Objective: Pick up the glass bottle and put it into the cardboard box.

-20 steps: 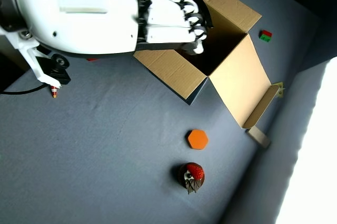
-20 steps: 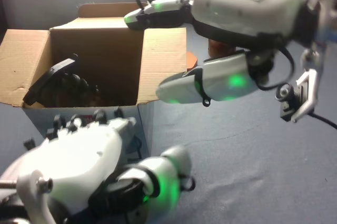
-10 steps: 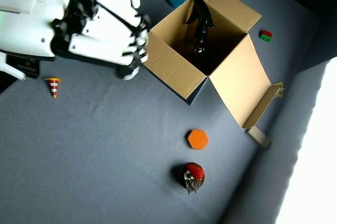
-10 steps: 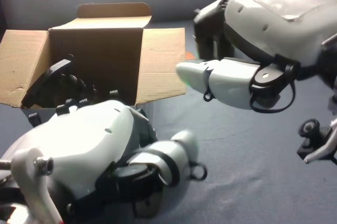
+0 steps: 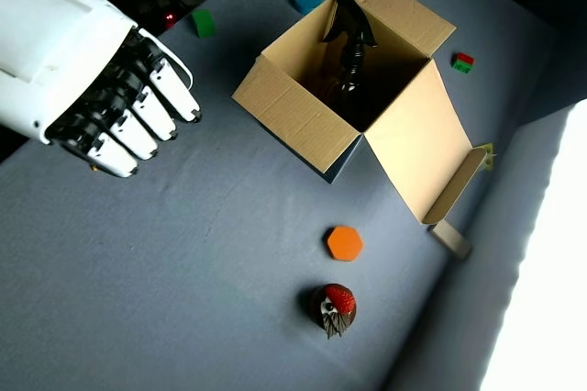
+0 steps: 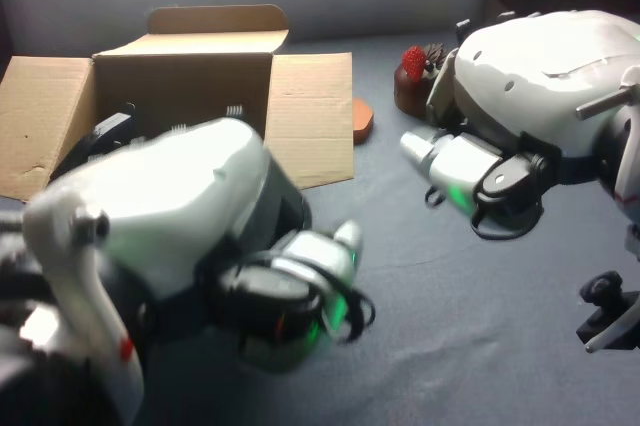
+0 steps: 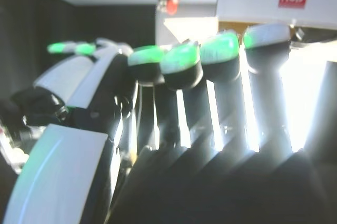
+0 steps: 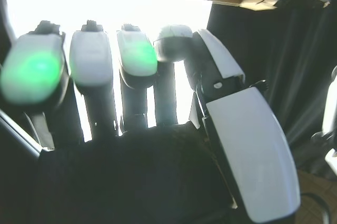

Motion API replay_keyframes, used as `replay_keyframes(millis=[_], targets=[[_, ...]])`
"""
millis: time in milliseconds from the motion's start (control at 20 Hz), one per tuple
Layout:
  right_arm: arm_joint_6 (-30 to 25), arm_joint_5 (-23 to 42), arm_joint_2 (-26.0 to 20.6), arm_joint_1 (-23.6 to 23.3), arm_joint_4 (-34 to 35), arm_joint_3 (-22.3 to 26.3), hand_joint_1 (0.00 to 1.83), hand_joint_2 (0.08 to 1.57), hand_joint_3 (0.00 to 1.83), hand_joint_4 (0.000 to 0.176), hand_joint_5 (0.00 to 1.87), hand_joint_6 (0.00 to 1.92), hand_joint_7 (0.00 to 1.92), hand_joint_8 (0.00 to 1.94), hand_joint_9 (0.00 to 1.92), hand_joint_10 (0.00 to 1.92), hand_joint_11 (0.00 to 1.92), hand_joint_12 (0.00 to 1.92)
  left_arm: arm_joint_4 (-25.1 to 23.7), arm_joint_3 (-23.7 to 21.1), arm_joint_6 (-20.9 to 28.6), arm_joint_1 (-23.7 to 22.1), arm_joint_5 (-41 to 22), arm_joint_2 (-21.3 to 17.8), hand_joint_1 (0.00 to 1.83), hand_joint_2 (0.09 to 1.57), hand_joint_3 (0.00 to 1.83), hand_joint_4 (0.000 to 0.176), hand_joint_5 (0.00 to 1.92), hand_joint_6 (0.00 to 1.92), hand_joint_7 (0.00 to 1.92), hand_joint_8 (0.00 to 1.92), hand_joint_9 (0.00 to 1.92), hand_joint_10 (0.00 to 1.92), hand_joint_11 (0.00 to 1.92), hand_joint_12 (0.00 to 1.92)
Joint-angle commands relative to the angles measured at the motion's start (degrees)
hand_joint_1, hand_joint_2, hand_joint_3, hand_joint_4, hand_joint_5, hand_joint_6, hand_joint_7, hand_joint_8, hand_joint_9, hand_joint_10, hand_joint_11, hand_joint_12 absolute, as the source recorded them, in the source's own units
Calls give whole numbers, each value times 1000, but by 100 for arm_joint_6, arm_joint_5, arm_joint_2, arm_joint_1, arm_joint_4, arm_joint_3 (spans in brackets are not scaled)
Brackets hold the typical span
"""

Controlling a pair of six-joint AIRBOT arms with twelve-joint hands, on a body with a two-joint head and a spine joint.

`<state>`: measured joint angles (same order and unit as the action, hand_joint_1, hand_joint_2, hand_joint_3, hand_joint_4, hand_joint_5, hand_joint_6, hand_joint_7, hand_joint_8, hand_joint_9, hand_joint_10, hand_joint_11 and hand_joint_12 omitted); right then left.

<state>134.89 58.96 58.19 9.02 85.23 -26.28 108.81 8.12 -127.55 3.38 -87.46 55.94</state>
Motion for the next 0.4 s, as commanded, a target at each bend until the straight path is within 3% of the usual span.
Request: replay_keyframes(millis=[0,150,200,300,350], targets=[[12,93,-23,-15,-519,26,946,836,1151,0,776,1921,1323,1941,1390,1921,1510,1921,-516,35,-39,-93,3,3,594,1461,12,0,1094,1921,1221,1921,1197,1921,1204,1921],[28,-21,-41,4,-521,25,959,778,1253,0,788,1921,1328,1941,1397,1921,1515,1921,-516,74,-62,-162,47,-37,598,1470,15,0,1095,1921,1224,1921,1200,1921,1205,1921],[26,-40,-42,4,-521,25,868,995,896,0,1082,1921,1342,1941,1416,1921,1527,1921,-516,70,-62,-160,47,-47,597,1473,15,0,1095,1921,1225,1921,1201,1921,1205,1921],[0,-94,-43,22,-521,14,815,1169,570,0,1183,1921,1342,1941,1415,1921,1518,1921,-516,51,-62,-115,47,-73,589,1479,14,0,1096,1921,1231,1921,1209,1921,1205,1921],[-24,-111,-43,25,-521,6,808,1205,501,126,1207,1921,1341,1941,1416,1921,1519,1921,-517,44,-59,-98,46,-78,589,1479,13,0,1097,1921,1231,1921,1210,1921,1205,1921]])
